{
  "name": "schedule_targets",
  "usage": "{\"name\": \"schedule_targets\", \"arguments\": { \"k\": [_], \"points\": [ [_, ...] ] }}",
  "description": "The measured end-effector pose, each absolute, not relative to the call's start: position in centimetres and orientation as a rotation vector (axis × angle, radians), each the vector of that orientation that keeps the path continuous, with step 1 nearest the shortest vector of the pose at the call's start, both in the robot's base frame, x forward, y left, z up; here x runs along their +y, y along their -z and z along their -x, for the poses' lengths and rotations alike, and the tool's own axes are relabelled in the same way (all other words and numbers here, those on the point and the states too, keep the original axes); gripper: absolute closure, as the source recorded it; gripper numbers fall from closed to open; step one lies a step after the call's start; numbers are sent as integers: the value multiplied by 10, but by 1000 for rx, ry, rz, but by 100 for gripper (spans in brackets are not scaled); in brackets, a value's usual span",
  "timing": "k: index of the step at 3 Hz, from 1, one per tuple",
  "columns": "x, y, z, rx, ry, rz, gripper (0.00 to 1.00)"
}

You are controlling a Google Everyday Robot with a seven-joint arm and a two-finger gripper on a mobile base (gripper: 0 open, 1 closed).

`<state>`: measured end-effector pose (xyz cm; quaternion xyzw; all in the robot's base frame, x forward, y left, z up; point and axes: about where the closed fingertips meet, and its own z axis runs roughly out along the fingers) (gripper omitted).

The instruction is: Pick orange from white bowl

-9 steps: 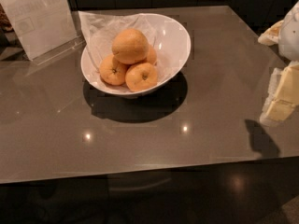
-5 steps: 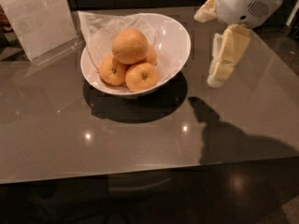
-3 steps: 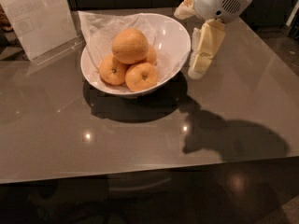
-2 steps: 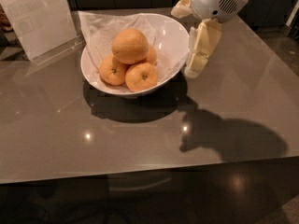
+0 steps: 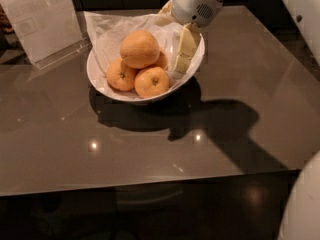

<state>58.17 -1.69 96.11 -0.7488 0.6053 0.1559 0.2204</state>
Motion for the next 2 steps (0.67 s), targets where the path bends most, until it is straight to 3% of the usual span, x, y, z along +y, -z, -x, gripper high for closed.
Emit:
{"name": "schedule_targets", "arguments": {
  "k": [2],
  "points": [
    [34, -936, -612, 1599, -545, 2132, 0]
  ]
}}
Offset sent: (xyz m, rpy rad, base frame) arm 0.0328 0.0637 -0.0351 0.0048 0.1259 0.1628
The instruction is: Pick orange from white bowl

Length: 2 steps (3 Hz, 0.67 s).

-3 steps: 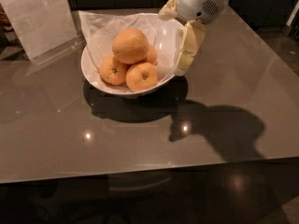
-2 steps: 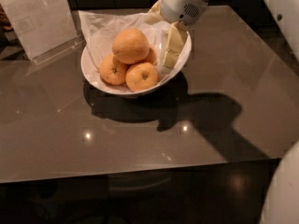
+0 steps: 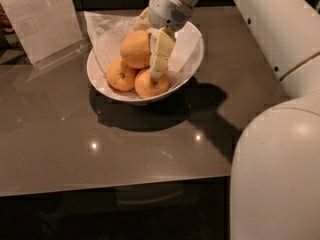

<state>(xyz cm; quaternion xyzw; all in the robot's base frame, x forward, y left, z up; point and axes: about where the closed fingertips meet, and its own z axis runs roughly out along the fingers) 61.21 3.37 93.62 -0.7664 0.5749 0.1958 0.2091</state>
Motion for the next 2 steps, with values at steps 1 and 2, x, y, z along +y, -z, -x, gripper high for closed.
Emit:
{"name": "schedule_targets", "arguments": {
  "k": [1, 2],
  "points": [
    [46, -927, -623, 1595, -574, 2135, 0],
    [51, -927, -629, 1588, -563, 2113, 19]
  ]
}}
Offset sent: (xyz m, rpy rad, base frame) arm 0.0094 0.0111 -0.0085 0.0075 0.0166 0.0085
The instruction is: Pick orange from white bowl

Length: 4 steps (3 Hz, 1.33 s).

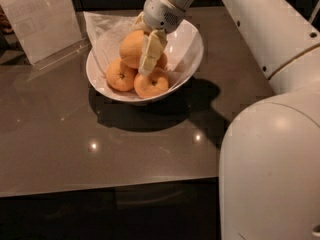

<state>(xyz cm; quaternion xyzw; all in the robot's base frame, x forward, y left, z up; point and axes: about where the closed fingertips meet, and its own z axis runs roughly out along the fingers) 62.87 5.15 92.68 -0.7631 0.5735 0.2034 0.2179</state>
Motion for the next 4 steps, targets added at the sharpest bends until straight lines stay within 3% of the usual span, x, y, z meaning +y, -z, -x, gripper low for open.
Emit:
{"name": "schedule_targets", "arguments": {
  "k": [3, 4],
  "points": [
    [52, -927, -629, 1588, -563, 2113, 89],
    [52, -927, -629, 1588, -563, 2113, 100]
  ]
}}
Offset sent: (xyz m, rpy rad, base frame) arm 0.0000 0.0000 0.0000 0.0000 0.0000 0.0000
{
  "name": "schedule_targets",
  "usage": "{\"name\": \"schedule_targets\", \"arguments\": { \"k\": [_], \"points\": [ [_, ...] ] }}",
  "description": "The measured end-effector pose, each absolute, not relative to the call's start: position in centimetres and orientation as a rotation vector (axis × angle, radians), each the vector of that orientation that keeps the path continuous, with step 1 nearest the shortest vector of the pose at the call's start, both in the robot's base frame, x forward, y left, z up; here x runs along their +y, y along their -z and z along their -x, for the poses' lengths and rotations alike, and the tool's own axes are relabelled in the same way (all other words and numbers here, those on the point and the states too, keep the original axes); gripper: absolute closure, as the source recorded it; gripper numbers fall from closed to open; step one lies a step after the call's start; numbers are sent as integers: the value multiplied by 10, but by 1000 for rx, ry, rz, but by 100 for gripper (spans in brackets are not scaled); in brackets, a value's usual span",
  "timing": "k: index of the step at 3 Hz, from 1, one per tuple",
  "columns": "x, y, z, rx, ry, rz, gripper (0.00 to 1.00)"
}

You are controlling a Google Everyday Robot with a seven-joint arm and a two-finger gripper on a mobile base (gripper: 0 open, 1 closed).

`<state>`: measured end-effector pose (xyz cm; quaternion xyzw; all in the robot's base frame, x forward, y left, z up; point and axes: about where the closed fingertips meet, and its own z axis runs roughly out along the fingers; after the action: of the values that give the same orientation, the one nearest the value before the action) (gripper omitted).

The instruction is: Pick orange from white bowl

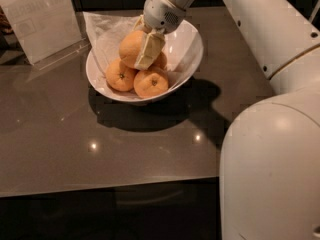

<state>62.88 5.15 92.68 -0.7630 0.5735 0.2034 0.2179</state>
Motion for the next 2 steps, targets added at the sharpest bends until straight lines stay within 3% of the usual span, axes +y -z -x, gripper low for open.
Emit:
{"name": "schedule_targets", "arguments": {
  "k": [2],
  "points": [
    [57, -941, -605, 1415, -657, 1979, 100]
  ]
}}
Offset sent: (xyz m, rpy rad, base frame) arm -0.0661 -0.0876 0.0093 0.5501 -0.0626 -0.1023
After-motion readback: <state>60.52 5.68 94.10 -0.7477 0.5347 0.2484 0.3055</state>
